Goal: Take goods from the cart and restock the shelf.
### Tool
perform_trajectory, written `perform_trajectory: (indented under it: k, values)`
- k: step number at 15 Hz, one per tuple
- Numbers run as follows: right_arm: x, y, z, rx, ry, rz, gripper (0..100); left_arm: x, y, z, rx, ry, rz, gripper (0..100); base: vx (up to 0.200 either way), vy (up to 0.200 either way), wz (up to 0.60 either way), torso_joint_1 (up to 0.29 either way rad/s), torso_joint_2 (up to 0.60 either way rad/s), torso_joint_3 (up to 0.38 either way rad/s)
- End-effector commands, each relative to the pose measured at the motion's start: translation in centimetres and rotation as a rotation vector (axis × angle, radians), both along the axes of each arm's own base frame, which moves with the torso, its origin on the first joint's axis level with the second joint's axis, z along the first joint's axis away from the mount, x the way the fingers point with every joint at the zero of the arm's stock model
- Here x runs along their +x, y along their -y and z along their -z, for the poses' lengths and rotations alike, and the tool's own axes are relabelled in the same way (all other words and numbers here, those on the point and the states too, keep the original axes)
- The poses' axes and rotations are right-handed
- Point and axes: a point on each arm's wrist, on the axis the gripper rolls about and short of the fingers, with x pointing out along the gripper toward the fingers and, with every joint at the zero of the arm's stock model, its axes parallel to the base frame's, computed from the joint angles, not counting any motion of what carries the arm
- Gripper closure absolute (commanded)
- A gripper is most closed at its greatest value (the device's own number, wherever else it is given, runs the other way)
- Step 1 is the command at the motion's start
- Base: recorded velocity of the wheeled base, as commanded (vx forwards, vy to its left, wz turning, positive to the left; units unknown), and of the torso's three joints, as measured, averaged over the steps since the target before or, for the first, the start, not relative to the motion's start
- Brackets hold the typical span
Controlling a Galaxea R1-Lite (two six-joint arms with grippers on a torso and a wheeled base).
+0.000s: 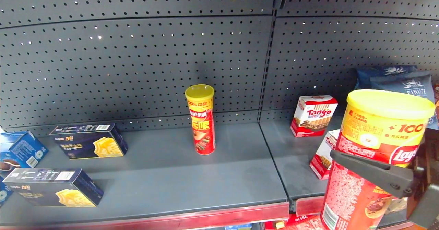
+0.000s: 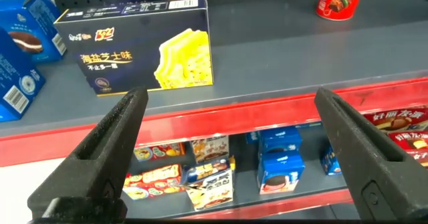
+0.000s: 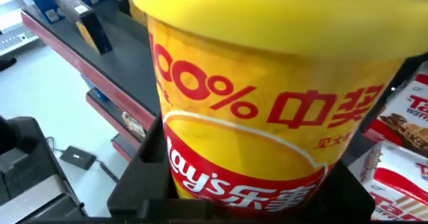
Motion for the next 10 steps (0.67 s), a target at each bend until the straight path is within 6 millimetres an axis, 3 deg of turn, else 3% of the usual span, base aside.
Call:
perform_trajectory:
  k: [1,7,8,10]
  values:
    - [0.5,-0.4,0.4,-0.023,-0.017,0.039,100,0.0,0.0,0.0,0.007,-0.001,0.003,0,0.000,0.000,0.00,0.000,0.00,0.000]
    - [0.8,-0.1,1.2,-0.054,-0.030,0.143,100,-0.2,0.0,-0.7,0.007,0.022,0.011,0,0.000,0.000,0.00,0.000,0.00,0.000]
    - [0.8,-0.1,1.3,-0.058,-0.031,0.146,100,-0.2,0.1,-3.7,0.017,0.034,0.061,0,0.000,0.000,0.00,0.000,0.00,0.000]
    - [0.7,-0.3,1.4,-0.064,-0.033,0.142,100,2.2,0.4,-8.6,-0.016,-0.028,0.261,0,0.000,0.000,0.00,0.000,0.00,0.000]
